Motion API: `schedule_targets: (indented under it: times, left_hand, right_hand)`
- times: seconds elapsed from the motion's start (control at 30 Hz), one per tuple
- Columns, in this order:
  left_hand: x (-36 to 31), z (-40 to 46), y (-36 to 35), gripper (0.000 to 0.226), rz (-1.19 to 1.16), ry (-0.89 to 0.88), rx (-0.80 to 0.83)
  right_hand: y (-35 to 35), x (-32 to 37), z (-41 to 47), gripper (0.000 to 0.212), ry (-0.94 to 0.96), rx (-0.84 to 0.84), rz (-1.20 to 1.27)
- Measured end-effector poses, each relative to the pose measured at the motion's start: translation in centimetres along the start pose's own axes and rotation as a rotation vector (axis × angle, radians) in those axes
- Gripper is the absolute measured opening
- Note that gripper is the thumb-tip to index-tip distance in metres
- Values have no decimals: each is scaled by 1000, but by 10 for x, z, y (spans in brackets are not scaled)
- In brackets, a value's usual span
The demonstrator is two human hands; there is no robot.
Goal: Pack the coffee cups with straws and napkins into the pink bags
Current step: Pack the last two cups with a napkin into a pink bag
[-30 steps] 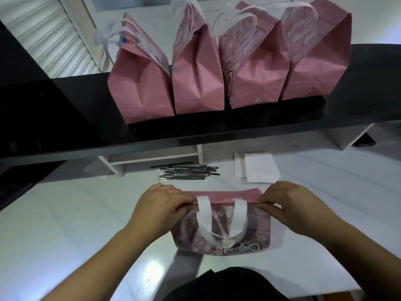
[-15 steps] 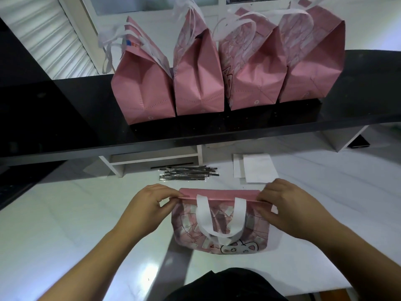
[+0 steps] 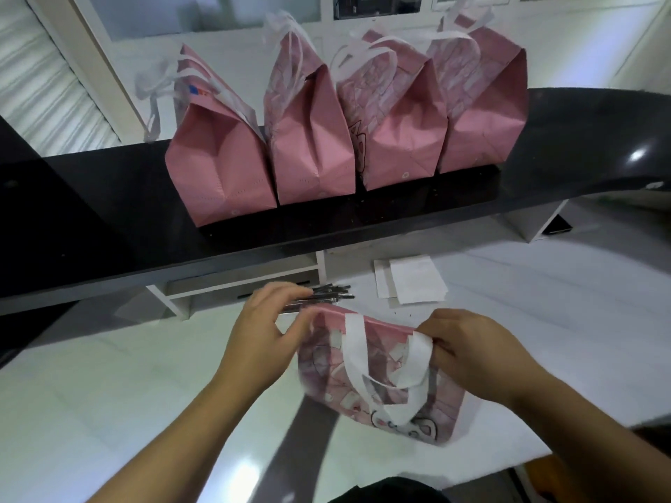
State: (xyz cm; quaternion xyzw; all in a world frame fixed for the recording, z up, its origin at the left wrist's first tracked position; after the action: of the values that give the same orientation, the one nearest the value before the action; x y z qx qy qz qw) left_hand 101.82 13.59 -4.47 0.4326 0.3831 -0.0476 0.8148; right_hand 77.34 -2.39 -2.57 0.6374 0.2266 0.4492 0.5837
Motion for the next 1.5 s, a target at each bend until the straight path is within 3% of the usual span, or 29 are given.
schedule_targets:
  times: [0.1, 0.23, 0.33, 0.53, 0.83, 1.03, 1.5]
  left_hand:
    - [-17, 14, -6, 24, -128, -25, 3]
    - [-54, 25, -32, 18, -265, -91, 122]
    - [-92, 28, -59, 34, -290, -167, 187]
    - [-161, 37, -109, 37, -277, -256, 312]
    - [-290, 71, -185, 28, -270, -301, 262]
    - [-360, 105, -241, 50, -329, -231, 293]
    - [-370, 236, -301, 73, -257, 68, 260]
  right_hand:
    - [22, -11, -13, 21, -164, -35, 21]
    - [65, -25, -37, 22, -367, -152, 22]
    - [102, -40, -50, 25, -463, -245, -20]
    - [173, -90, -59, 37, -587, -349, -17]
    - [295, -202, -46, 36, -558, -537, -59]
    - [354, -276, 11, 39, -456, -655, -149]
    - [343, -354, 195, 24, -471, -717, 31]
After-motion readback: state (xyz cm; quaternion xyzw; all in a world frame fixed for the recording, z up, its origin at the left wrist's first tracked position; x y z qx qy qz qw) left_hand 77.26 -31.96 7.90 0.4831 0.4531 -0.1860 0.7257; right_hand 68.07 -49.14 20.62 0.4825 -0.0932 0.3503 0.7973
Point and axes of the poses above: each hand's wrist, its own z-axis towards the middle knuckle, its own y-axis out of the back of the hand, x = y × z, the point moved 5 cm from there along z, towards the middle knuckle, and after that the axes turned 8 degrees about -x, right-handed, at the moved point
